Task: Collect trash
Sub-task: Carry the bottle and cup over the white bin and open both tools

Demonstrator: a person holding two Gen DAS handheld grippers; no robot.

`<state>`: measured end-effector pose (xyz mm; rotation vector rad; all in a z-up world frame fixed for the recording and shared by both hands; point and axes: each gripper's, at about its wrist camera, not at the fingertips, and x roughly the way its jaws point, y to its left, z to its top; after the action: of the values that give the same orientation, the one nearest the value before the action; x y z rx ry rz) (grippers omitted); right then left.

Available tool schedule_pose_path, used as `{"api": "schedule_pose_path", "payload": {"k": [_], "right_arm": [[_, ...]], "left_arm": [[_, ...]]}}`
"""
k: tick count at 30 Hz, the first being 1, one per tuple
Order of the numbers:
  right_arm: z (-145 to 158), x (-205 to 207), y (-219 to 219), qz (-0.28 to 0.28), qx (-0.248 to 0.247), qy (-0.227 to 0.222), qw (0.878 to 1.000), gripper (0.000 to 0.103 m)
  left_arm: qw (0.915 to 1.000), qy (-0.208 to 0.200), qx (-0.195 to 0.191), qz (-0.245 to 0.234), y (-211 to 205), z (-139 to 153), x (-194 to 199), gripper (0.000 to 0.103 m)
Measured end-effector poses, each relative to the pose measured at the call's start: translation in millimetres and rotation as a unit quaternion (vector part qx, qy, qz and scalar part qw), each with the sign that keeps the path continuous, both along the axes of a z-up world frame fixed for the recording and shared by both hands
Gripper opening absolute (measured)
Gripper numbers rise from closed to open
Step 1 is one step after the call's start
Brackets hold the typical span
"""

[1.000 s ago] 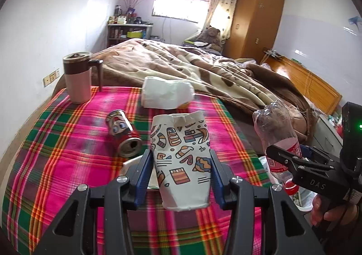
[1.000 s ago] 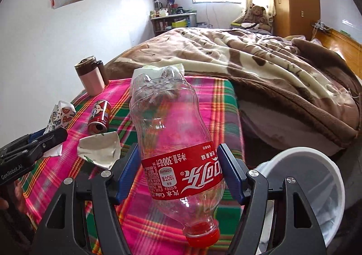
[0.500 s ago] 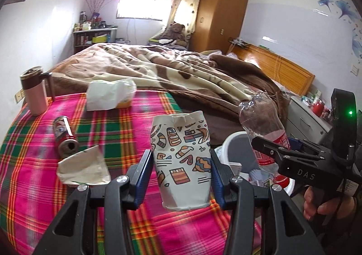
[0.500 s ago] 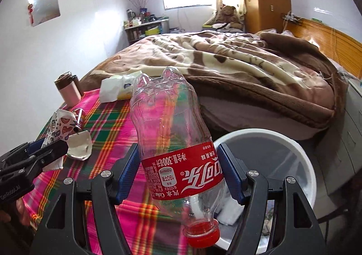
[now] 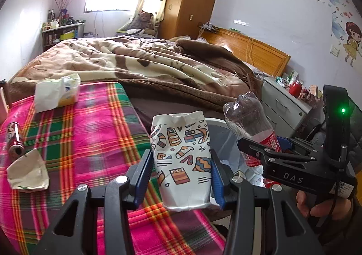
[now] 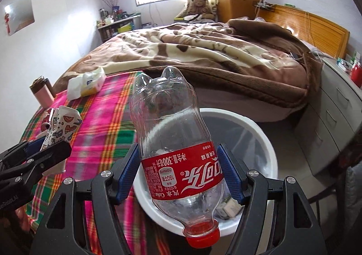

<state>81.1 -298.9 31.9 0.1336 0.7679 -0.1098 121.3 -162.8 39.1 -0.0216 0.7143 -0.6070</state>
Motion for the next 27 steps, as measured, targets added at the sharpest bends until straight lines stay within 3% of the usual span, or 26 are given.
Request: {"api": "schedule_pose_path", "payload": {"k": [11,27], "right_arm": [[-20,-3,-31,-0.033,0.007,0.042,0.999,0.070],[-41,-4,-55,-0.068,0.008,0.088,0.994,0.070]], "left_arm": [[0.9989,0.012,0.030,-0.033,-52,-18,0,0.050],[0.9969,0.027,0.044,-0.059,-78,-29,5,0.053]]}}
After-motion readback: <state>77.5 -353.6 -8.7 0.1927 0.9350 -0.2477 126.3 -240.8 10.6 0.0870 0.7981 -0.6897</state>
